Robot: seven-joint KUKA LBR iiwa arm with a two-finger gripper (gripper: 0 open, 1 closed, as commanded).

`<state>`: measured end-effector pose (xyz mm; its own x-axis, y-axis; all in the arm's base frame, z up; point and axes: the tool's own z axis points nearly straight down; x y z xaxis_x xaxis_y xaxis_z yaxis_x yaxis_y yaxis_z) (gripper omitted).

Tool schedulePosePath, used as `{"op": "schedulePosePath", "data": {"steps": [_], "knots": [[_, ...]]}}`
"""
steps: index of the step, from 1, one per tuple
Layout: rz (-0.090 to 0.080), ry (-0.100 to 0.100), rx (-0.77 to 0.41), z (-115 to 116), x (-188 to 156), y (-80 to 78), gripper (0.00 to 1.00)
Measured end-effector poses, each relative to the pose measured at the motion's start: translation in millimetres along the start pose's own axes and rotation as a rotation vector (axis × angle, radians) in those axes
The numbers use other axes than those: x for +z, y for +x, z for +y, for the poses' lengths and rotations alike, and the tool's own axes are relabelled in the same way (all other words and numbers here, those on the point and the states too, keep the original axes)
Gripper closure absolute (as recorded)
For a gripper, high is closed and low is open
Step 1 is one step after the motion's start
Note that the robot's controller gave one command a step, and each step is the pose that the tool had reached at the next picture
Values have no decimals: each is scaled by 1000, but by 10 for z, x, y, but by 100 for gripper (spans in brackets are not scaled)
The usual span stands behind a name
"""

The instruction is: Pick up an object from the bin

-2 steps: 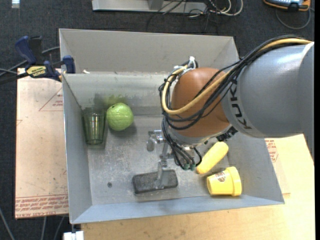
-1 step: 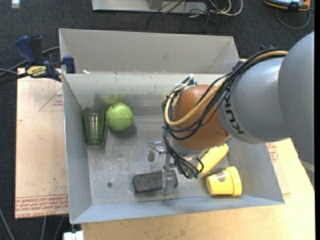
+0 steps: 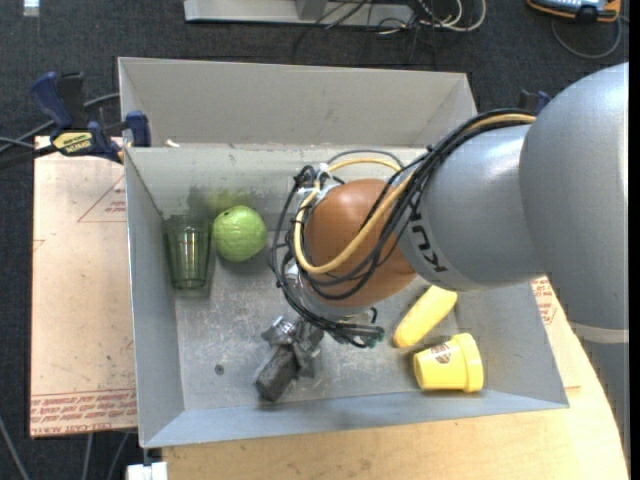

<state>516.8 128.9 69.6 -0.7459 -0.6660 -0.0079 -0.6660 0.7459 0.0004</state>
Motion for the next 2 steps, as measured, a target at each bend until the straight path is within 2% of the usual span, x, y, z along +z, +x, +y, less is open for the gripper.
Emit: {"op": "schedulePosePath", "data": {"steps": [1,2], "knots": [[0,0,0,-2,0,1,100],[-1,0,14,55,-3,79,100]]}}
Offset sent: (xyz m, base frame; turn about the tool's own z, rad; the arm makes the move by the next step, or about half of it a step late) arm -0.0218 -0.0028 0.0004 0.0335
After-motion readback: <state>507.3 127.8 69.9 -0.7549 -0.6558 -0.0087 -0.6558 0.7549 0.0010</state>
